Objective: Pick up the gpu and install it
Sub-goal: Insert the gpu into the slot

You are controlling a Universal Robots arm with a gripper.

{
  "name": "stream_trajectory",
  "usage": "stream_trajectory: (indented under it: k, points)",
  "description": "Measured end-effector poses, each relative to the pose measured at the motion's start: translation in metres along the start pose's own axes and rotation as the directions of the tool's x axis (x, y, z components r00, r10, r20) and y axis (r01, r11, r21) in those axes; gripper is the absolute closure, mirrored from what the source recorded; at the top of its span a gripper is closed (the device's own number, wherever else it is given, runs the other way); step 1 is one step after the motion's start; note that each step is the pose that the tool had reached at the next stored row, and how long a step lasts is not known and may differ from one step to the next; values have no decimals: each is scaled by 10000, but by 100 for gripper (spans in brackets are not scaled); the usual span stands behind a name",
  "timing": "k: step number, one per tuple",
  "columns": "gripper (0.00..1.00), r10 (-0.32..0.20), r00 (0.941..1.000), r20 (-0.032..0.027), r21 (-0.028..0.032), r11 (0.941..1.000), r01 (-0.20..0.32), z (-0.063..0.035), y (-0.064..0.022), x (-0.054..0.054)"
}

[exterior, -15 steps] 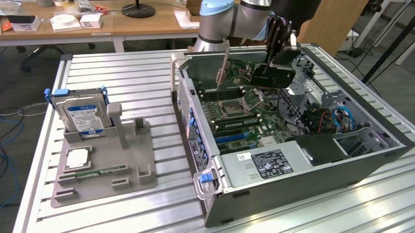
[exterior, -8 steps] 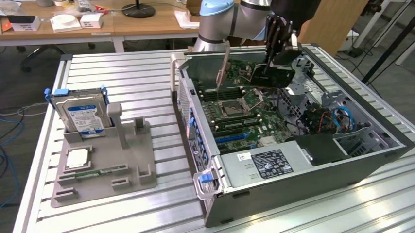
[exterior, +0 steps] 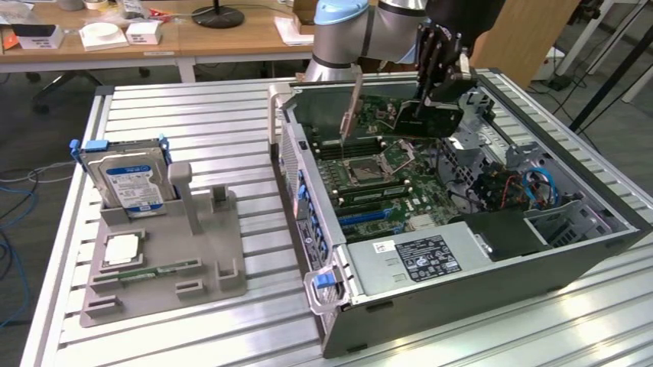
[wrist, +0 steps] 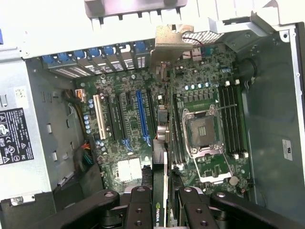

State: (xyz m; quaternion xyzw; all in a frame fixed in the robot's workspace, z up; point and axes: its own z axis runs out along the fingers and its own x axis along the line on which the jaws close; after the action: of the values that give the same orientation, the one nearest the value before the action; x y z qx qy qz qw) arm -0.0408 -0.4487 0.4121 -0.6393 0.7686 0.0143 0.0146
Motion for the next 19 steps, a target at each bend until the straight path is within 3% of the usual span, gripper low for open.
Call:
stream_trajectory:
  k: [19]
  points:
    - [74, -880, 9961, -2, -36, 9961, 880, 0, 0, 0]
